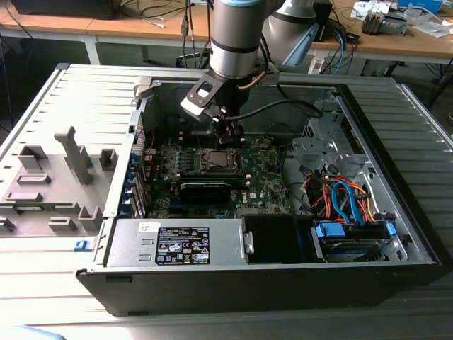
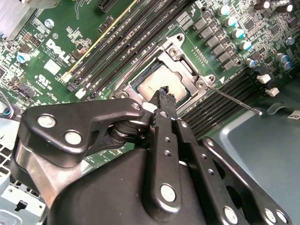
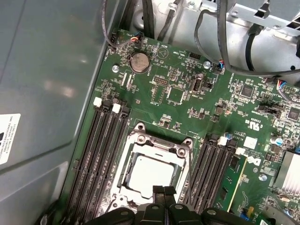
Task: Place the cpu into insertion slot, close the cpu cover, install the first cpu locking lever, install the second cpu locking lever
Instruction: 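Install the first cpu locking lever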
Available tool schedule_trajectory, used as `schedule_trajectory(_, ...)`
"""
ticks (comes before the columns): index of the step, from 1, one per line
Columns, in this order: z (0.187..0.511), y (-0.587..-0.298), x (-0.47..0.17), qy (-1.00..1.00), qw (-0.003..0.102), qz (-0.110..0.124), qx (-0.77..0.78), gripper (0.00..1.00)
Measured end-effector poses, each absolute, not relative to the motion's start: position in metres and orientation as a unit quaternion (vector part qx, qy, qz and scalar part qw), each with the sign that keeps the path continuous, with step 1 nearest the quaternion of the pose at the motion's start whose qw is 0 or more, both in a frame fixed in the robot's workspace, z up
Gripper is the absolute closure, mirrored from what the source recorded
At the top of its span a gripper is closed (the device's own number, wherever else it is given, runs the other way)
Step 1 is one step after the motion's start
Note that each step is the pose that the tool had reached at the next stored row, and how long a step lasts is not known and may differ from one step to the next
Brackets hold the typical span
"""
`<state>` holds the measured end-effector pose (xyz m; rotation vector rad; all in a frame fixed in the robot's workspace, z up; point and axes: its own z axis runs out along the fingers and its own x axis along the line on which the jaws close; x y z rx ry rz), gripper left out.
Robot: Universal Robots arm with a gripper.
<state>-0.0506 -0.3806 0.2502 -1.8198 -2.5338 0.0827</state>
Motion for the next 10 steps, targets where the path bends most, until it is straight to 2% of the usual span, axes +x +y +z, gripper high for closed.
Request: schedule_trajectory(10,0.2502,-0.3806,-0.0506,-0.824,0.009,0.029,-0.566,0.89)
